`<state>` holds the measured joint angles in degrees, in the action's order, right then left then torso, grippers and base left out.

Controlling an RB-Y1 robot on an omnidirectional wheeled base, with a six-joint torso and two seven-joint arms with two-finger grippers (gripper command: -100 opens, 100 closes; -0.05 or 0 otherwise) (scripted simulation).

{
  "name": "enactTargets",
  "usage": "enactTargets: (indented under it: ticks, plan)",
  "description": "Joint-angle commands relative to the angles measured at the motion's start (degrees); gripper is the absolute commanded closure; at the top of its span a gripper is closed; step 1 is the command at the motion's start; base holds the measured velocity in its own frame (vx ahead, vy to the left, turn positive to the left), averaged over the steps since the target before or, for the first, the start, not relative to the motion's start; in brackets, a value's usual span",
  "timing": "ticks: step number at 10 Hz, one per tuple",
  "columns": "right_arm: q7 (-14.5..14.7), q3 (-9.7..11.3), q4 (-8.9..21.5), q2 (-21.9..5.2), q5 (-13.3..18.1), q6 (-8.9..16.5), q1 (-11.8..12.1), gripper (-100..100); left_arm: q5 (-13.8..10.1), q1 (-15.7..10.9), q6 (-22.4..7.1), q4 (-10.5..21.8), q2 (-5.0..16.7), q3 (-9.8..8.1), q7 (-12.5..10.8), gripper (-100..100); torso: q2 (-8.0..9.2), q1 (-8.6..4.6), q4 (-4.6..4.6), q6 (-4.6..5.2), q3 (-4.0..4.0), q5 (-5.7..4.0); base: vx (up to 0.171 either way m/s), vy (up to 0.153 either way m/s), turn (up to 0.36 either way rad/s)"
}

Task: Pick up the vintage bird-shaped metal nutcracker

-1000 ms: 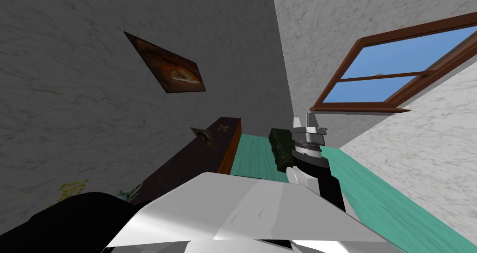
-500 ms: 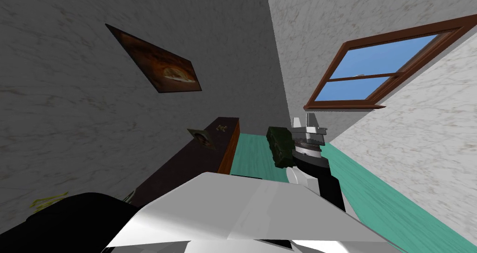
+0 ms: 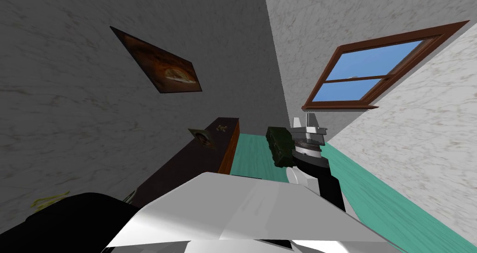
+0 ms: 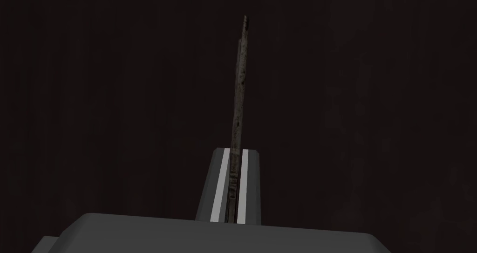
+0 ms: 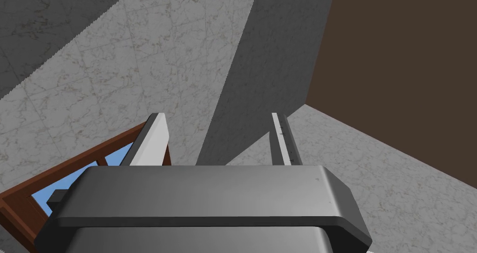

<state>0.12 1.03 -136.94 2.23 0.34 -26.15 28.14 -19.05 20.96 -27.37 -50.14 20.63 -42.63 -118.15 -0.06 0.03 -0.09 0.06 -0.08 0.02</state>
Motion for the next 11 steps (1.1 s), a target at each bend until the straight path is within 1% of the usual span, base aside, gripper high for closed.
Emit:
enactTargets:
  ticks: [1, 2, 3, 4, 8, 9, 10, 11]
  plan:
    - [0.0, 0.0, 0.0, 0.0, 0.0, 0.0, 0.0, 0, 0.0, 0.0, 0.0, 0.0, 0.0, 0.0, 0.0, 100, 0.0, 0.0, 0.0, 0.0, 0.0, 0.0, 0.0, 0.0, 0.0]
    - [0.0, 0.0, 0.0, 0.0, 0.0, 0.0, 0.0, 0, 0.03, 0.03, 0.0, 0.01, 0.01, 0.02, 0.03, 100, -0.03, 0.0, 0.01, 0.0, -0.01, 0.0, 0.0, 0.0, 0.0]
    - [0.0, 0.0, 0.0, 0.0, 0.0, 0.0, 0.0, 0, 0.04, 0.03, 0.0, 0.01, 0.01, 0.03, 0.06, 0, -0.04, 0.01, 0.01, -0.01, -0.01, 0.0, 0.0, 0.0, 0.0]
    - [0.0, 0.0, 0.0, 0.0, 0.0, 0.0, 0.0, 0, -0.28, 0.66, -1.41, -2.12, 0.37, 0.94, 0.66, 100, -0.04, 0.01, 0.01, -0.01, -0.01, 0.0, 0.045, -0.031, 0.172]
    - [0.0, 0.0, 0.0, 0.0, 0.0, 0.0, 0.0, 0, -1.12, 1.74, -3.29, -5.15, 0.7, 1.92, 1.07, 100, -0.18, -0.14, 0.0, -0.06, -0.09, -0.04, 0.04, -0.034, 0.082]
    - [0.0, 0.0, 0.0, 0.0, 0.0, 0.0, 0.0, 0, -1.54, 2.28, -4.23, -6.67, 0.86, 2.41, 1.28, 100, -0.14, -0.11, 0.01, -0.08, -0.06, -0.04, 0.032, -0.021, 0.111]
    - [0.0, 0.0, 0.0, 0.0, 0.0, 0.0, 0.01, 0, -1.22, 1.98, -3.63, -5.92, 0.72, 2.16, 1.18, 100, -0.14, -0.11, 0.01, -0.12, -0.06, -0.03, 0.017, -0.012, 0.025]
    - [0.0, 0.0, 0.0, 0.0, 0.0, 0.0, 0.0, 0, -1.21, 2.06, -3.82, -6.12, 0.72, 2.2, 1.2, 0, -0.1, -0.06, 0.02, -0.1, -0.04, -0.01, 0.0, 0.0, 0.0]
